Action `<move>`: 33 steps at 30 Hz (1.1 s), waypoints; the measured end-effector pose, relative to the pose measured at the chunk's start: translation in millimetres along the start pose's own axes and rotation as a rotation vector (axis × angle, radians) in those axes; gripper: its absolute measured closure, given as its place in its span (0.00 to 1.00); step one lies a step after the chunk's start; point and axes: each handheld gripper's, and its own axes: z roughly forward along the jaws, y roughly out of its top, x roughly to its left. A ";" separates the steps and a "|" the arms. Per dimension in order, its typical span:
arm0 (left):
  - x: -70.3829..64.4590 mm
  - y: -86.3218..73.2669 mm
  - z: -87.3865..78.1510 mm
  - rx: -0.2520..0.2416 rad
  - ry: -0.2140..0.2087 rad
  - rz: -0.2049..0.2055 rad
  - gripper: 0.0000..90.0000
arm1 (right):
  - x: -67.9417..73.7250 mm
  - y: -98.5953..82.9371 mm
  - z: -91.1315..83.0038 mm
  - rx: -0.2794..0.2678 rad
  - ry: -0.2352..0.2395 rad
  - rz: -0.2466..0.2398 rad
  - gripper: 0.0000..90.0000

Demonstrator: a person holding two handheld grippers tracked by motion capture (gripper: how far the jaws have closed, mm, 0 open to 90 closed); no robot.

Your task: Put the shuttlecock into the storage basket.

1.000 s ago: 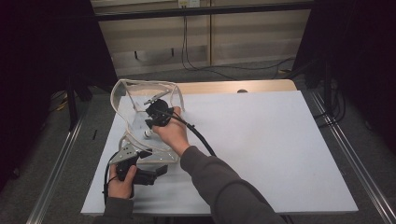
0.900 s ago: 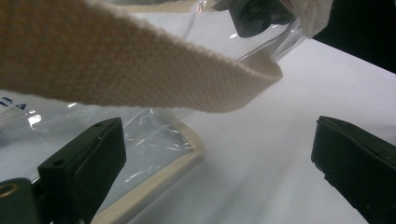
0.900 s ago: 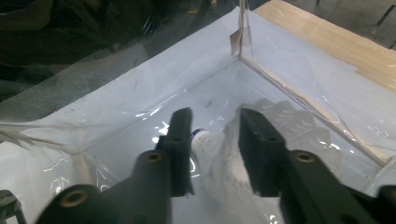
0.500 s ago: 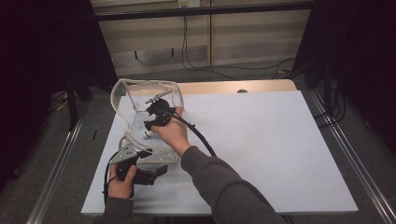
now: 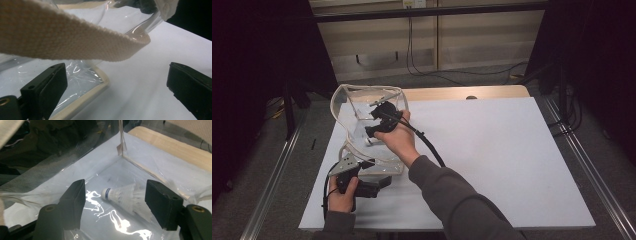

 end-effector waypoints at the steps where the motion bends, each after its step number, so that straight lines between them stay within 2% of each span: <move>1: 0.0 0.0 0.2 0.000 -0.001 0.000 0.04 | 0.8 0.7 -1.5 -0.001 0.000 -0.002 0.36; 3: 0.6 0.2 0.3 -0.001 -0.016 -0.001 0.04 | 2.4 3.2 -5.6 -0.006 0.002 -0.011 0.34; 8: 0.2 0.3 0.3 0.003 -0.017 0.003 0.04 | 3.2 6.7 -15.9 -0.013 0.005 -0.025 0.30; 12: -0.9 0.5 0.1 -0.006 -0.018 -0.003 0.04 | -0.1 10.1 -27.0 -0.032 0.002 -0.013 0.29; 13: -1.7 0.5 0.0 -0.006 -0.002 -0.003 0.04 | -0.7 10.5 -28.6 -0.034 0.009 -0.011 0.29; 17: -0.9 0.3 -0.2 -0.005 -0.018 -0.003 0.04 | -0.2 11.8 -38.1 -0.032 0.027 -0.023 0.25; 18: -2.1 0.2 0.1 -0.006 0.001 -0.004 0.04 | 0.9 11.9 -40.9 -0.033 0.034 -0.025 0.25; 24: -2.8 -0.1 -1.3 -0.006 0.006 -0.003 0.04 | 5.4 12.0 -51.6 -0.053 0.068 -0.042 0.23; 27: -3.0 -0.2 -2.6 -0.004 0.003 0.001 0.04 | 6.2 10.6 -56.0 -0.059 0.091 -0.044 0.21; 28: -1.8 -0.2 -3.7 0.008 -0.011 0.011 0.04 | 6.3 9.9 -57.2 -0.062 0.089 -0.046 0.21; 29: -2.2 -0.5 -3.6 0.002 -0.011 0.003 0.04 | 6.2 8.5 -59.1 -0.063 0.092 -0.047 0.21; 33: -2.1 -1.3 -4.5 0.013 -0.009 0.012 0.04 | 3.5 4.0 -65.4 -0.077 0.117 -0.041 0.19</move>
